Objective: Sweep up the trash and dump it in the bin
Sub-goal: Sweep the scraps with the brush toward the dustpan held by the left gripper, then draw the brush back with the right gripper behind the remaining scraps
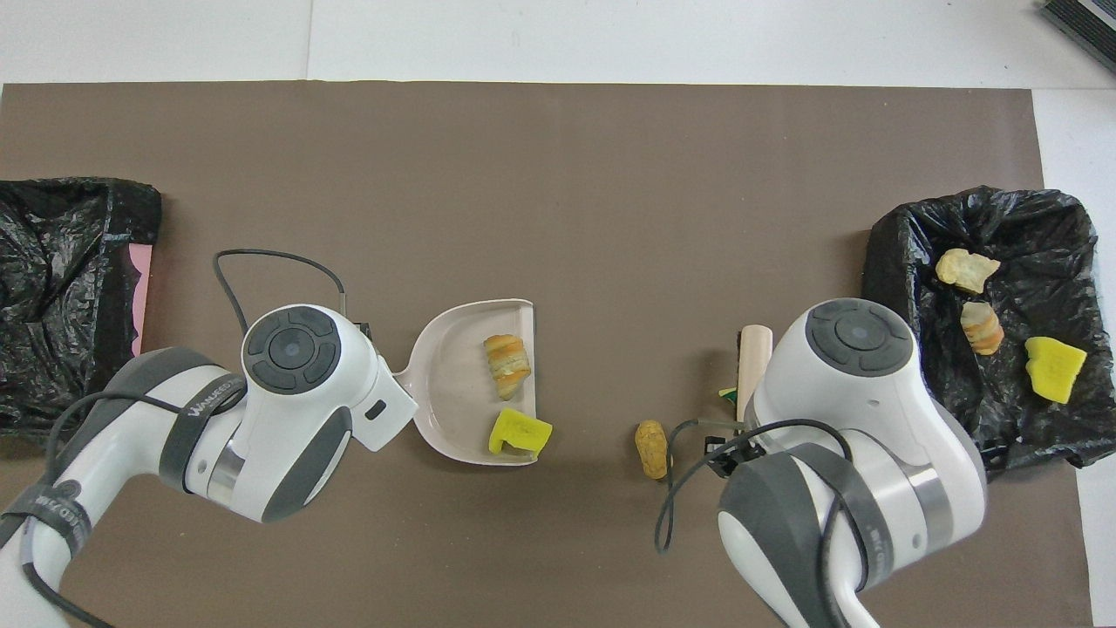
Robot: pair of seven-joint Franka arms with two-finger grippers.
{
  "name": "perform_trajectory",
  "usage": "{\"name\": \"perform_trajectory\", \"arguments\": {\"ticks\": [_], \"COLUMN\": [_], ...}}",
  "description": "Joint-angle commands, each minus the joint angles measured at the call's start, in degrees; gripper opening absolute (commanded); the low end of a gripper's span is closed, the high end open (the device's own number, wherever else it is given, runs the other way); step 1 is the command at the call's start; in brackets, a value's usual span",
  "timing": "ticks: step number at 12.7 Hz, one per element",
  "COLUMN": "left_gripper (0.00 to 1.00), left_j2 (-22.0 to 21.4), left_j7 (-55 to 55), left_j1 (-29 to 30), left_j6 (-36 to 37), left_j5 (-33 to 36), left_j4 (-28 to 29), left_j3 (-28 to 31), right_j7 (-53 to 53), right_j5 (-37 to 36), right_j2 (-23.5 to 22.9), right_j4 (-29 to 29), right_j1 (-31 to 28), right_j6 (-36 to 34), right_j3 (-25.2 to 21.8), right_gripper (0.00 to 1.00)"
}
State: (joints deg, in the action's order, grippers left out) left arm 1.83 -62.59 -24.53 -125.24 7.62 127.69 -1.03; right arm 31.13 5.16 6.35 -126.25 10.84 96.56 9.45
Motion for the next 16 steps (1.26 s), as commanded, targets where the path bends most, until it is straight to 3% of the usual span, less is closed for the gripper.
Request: {"name": "perform_trajectory", "arguments": {"ticks": [1,3,6,12,16], "left_gripper": [0.0,0.0,0.0,0.0,0.0], "left_j2": [-2.4,-2.8,-3.6,-4.0,-4.0], "left_j7": [1.1,2.2,3.3,3.3,3.4], "left_j1": [-1.3,-2.5,-2.5,-2.4,-1.9], "left_j6": [-0.9,-0.9,-0.4,-0.4,-0.4], "left_j5": [1.6,1.6,1.6,1.6,1.6], "left_j4": [3.4,3.6,4.7,5.5,5.5], "left_j3": [0.6,0.6,0.6,0.6,0.6], "right_j7": [1.7,0.7,0.9,6.0,10.3], "right_j5": [-1.4,-2.6,-1.9,4.1,11.3], "right_j2": [7.3,12.8,15.2,9.4,3.2], "right_j4": [-10.0,-18.2,-20.8,-22.1,-15.1], "right_j1": [-4.2,-5.3,-4.2,8.5,14.5], "right_j6": [3.2,8.3,8.5,19.1,20.9], "right_j3": [0.6,0.7,1.1,1.2,1.3], "right_gripper": [0.0,0.0,0.0,0.0,0.0]}}
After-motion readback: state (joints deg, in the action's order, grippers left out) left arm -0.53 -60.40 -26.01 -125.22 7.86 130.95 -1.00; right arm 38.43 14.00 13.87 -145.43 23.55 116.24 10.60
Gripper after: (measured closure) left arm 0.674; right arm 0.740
